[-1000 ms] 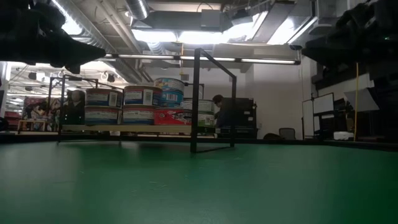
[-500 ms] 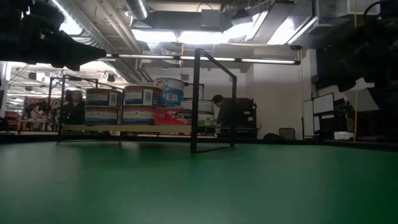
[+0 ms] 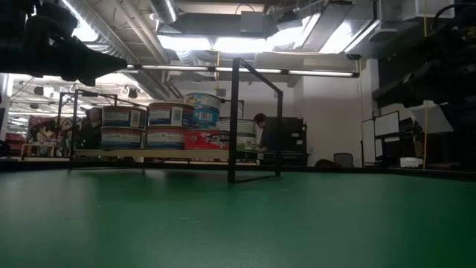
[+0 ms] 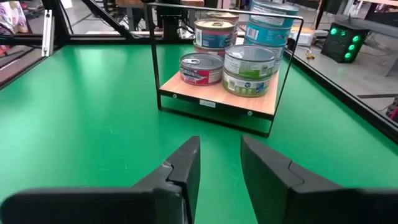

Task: Stack canned seafood by type on shelf
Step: Return to Home Position

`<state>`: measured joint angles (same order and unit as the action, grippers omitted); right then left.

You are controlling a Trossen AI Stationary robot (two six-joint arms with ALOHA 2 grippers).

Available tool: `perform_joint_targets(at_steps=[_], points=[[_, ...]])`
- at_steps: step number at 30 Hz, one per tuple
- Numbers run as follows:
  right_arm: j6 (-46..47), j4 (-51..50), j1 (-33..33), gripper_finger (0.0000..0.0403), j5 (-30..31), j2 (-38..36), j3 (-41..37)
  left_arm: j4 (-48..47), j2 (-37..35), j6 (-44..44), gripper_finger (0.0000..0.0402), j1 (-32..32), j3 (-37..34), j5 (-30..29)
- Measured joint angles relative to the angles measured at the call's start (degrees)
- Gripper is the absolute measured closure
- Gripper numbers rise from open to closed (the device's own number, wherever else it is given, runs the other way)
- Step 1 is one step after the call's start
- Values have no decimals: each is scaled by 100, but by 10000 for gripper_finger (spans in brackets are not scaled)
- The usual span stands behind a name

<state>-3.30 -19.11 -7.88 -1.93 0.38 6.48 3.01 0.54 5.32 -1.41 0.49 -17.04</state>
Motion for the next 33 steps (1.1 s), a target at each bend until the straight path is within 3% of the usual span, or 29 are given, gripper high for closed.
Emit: perform_joint_targets(at_steps=[12,20,26,33], points=[[-45,23,0,288,8,22,-13,1,0,0,395,0,0,1],[-795,971,0,288,24,20,-61,2,0,0,399,0,0,0],[-892,2042,-2,288,37,22,-588,2,0,0,399,0,0,2],[-866,2030,-2,288,139,103,-587,2,0,0,396,0,2,2]])
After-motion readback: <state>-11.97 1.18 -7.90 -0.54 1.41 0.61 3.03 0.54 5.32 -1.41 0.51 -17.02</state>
